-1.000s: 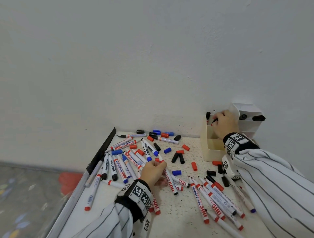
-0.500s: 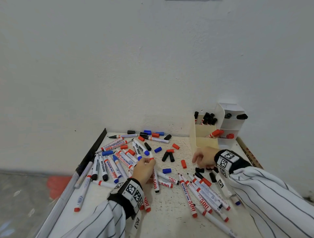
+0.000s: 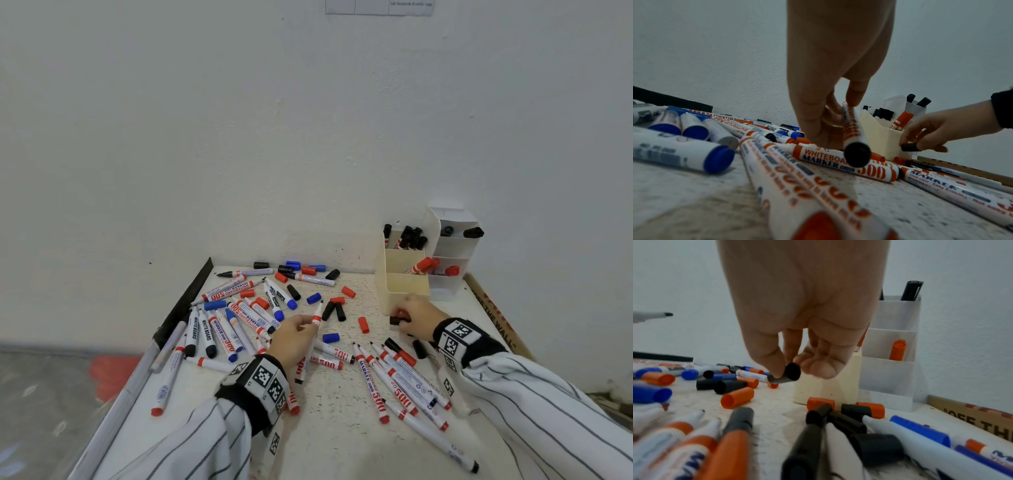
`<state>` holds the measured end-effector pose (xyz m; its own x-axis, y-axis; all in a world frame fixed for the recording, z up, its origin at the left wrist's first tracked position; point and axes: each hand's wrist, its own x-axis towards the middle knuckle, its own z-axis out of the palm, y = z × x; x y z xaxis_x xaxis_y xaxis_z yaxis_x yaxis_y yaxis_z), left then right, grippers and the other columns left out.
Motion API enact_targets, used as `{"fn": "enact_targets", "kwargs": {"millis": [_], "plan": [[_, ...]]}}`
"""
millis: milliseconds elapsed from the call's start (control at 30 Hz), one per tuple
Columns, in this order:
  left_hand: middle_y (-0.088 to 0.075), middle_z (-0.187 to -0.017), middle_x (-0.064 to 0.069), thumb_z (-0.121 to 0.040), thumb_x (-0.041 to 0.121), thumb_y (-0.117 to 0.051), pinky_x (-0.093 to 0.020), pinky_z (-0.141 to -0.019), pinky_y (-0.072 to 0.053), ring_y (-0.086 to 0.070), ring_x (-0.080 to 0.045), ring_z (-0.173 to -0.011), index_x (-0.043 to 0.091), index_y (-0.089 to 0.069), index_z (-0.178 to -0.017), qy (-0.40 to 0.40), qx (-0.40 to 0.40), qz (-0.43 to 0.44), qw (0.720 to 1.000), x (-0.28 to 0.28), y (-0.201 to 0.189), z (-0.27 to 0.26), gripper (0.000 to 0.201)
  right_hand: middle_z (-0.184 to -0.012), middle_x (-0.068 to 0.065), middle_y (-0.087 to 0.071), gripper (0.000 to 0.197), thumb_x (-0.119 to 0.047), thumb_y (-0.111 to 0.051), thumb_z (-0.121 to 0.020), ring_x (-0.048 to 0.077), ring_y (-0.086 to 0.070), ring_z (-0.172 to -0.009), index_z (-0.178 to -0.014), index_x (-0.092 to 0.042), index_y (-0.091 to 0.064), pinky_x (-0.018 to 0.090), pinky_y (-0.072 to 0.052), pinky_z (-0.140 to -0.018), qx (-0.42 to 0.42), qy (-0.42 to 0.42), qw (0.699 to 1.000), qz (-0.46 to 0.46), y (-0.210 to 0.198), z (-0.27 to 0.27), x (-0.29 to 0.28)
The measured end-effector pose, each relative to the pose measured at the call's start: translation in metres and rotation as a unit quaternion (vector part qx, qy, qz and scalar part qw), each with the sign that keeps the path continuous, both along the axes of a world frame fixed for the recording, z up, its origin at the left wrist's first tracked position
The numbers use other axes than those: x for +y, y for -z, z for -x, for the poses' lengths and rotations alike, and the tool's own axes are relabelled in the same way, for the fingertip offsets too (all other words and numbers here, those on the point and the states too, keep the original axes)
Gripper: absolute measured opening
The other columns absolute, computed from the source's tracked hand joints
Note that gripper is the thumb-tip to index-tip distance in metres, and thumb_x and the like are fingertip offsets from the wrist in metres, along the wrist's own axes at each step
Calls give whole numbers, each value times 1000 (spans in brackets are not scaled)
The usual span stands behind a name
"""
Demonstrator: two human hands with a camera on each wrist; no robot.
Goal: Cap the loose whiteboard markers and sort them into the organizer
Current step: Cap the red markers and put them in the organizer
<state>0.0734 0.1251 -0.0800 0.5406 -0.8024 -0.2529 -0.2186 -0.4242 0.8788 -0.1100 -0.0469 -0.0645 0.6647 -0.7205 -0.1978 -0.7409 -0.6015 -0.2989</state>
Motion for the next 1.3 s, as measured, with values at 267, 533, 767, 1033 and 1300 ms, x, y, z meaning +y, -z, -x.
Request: {"fn": "enact_targets", "kwargs": {"millis": [267, 533, 767, 1033, 1300], "plan": [[-60, -96, 0, -97, 23, -46, -16, -53, -43, -51, -9, -66, 21, -53, -125, 39, -10, 17, 999, 2, -1, 14, 29, -105, 2, -58, 20, -8, -51, -89, 6, -49, -84, -107, -14, -58, 4, -33, -67, -158, -58, 986, -1, -14, -11, 25], [-56, -104, 4, -95, 22, -51, -13, -64, -39, -51, -4, -84, 24, -58, -122, 85, -81, 22, 993, 2, -5, 26, 29, -99, -11, -52, 22, -6, -56, -88, 6, -51, -94, -107, -17, -62, 7, -38, -80, -232, -96, 968, -20, -13, -15, 44], [-60, -117, 2, -90, 21, -59, -7, -61, -42, -53, -4, -91, 19, -56, -127, 151, -111, 36, 982, 4, -13, 39, 38, -94, -5, -59, 17, -15, -56, -91, 9, -57, -85, -107, -16, -60, 16, -46, -77, -246, -52, 964, -83, -11, -4, 58], [-66, -101, 2, -90, 25, -58, -28, -84, -50, -59, -7, -87, 17, -64, -115, 182, -144, 62, 971, 1, -23, 58, 26, -52, -3, -30, 45, -42, -34, -97, 5, -30, -42, -58, -19, -38, 22, -27, -51, -256, 68, 957, -120, -17, 11, 61], [-50, -63, 4, -98, 28, -43, -19, -38, -29, -34, -7, -40, 9, -63, -98, 200, 85, 1, 976, -2, -37, 65, 27, -65, 9, -43, 41, -32, -33, -99, 19, -43, -62, -66, -14, -46, 29, -35, -62, -310, 66, 943, -100, -10, 14, 67]]}}
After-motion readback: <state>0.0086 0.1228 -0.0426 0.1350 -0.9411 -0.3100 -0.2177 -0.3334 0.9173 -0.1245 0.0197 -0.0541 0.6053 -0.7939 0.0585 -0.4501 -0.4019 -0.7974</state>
